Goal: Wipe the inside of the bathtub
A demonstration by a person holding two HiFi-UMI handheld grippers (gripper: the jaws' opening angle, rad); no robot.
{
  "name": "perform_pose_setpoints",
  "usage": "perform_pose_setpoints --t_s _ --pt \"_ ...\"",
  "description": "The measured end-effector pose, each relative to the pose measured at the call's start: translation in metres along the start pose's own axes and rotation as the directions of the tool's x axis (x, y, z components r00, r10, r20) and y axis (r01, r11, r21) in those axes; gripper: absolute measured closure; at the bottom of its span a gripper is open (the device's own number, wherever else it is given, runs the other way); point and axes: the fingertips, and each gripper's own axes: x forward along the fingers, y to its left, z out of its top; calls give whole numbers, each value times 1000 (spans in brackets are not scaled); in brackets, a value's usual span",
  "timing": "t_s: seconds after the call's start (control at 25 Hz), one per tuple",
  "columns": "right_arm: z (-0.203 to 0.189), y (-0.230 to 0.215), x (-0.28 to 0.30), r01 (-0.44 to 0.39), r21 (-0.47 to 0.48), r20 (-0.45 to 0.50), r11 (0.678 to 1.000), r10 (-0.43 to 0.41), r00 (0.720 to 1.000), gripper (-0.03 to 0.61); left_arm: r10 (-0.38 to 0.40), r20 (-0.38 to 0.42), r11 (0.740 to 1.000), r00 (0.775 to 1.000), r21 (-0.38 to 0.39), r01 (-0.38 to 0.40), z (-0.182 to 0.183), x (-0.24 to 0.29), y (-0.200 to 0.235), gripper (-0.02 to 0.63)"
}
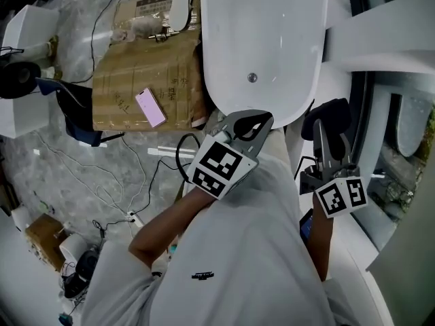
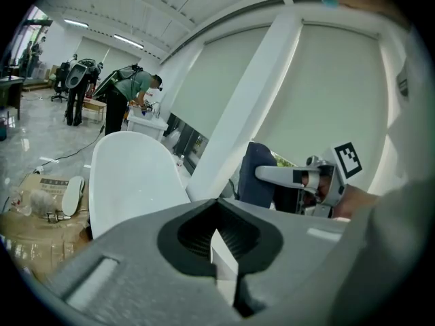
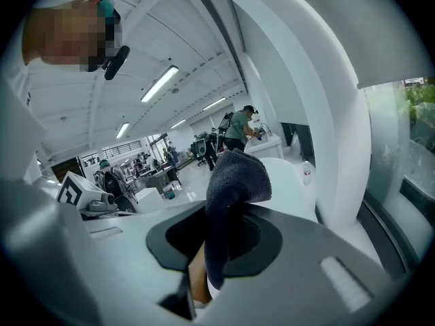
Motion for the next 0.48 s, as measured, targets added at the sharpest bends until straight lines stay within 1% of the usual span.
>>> perform_pose_setpoints --t_s 0.24,0.48 --pt "25 -38 26 -79 -29 -48 996 77 996 532 76 11 996 997 -47 -76 16 40 10 618" --pt "41 -79 65 -174 -48 -129 984 167 978 532 147 -4 985 989 -96 -147 25 81 25 618"
